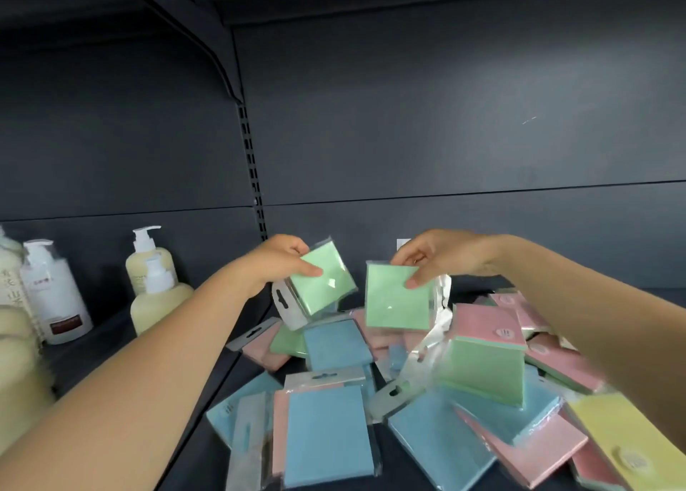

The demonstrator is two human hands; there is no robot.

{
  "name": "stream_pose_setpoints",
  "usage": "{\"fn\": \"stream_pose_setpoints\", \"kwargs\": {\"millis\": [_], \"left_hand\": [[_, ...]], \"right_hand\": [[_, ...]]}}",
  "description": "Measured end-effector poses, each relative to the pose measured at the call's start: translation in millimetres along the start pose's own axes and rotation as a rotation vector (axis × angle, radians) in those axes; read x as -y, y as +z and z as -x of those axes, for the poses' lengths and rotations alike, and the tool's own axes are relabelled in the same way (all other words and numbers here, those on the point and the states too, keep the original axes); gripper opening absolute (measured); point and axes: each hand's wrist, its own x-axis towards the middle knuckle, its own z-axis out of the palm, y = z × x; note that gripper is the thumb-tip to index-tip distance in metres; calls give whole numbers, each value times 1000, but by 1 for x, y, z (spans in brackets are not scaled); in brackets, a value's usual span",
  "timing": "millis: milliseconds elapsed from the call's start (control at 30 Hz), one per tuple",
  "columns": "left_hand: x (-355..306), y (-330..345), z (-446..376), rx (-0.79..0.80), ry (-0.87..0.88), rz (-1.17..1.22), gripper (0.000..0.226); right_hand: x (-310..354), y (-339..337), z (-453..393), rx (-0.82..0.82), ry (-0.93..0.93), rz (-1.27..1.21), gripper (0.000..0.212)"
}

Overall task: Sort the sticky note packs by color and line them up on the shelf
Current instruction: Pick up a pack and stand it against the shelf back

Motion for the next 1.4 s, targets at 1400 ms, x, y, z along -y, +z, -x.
{"fn": "stream_pose_setpoints", "kwargs": {"millis": [1400], "left_hand": [[-246, 243, 220, 255, -136, 936, 29]], "right_hand": [[-80, -11, 441, -1055, 381, -475, 31]]}}
